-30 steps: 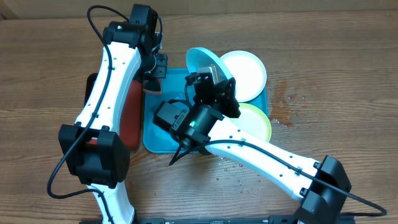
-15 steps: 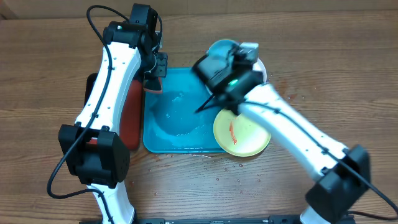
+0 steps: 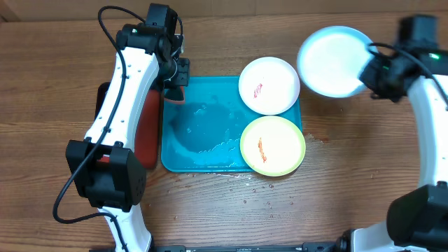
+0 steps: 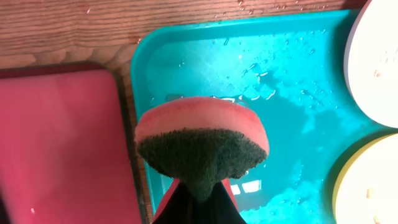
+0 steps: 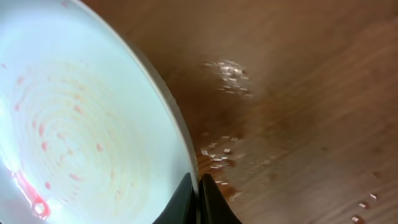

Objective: Clean dirty plates on tray and stack at the side
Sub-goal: 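Carry the plate right and set it on the table, open the right gripper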

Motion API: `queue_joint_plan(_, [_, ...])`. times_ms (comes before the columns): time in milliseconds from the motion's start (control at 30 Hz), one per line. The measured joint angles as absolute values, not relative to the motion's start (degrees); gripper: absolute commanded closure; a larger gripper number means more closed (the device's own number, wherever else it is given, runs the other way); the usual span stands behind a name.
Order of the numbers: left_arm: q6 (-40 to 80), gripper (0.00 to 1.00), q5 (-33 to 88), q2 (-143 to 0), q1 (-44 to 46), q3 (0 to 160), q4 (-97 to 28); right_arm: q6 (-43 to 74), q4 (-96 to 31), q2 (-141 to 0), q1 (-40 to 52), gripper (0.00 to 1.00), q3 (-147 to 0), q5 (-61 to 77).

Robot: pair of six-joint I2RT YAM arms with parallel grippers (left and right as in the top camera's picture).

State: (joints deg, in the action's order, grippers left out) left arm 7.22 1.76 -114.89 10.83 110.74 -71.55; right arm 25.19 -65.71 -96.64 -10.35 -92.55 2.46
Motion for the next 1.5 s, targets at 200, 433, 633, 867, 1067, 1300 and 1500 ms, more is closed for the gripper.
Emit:
queue_joint_plan(200, [7.3,0.96,2.0,-114.9,10.8,110.7,-71.2,25.0,-60.5,-96.7,-19.2,0.96,-80.6,6.3])
queue_joint_plan(433, [7.4,0.96,2.2,-114.9,10.8,110.7,-71.2,25.2,-53.4,-96.6,-21.0,0.96,-69.4,9.7])
queue_joint_plan(633, [7.4,0.96,2.3,-114.9,10.8,110.7,-71.1,27.1,-48.3,-96.6,-21.0,0.96,-64.1,7.9])
queue_joint_plan(867, [7.4,0.96,2.3,-114.9,10.8,110.7,-71.1,28.3,-40.9,-96.6,-21.0,0.96,-59.2,6.0])
queue_joint_plan(1067, [7.4,0.96,2.3,-114.9,10.8,110.7,-71.1,28.4,-38.3,-96.6,-21.0,0.76,-57.8,5.7])
queue_joint_plan(1300, [7.4,0.96,2.3,-114.9,10.8,110.7,-71.1,26.6,-42.6,-96.6,-21.0,0.67,-58.0,8.7])
queue_joint_plan(1500, [7.5,0.96,2.3,-114.9,10.8,110.7,-71.1,21.2,-50.1,-96.6,-20.4,0.67,-62.3,17.4])
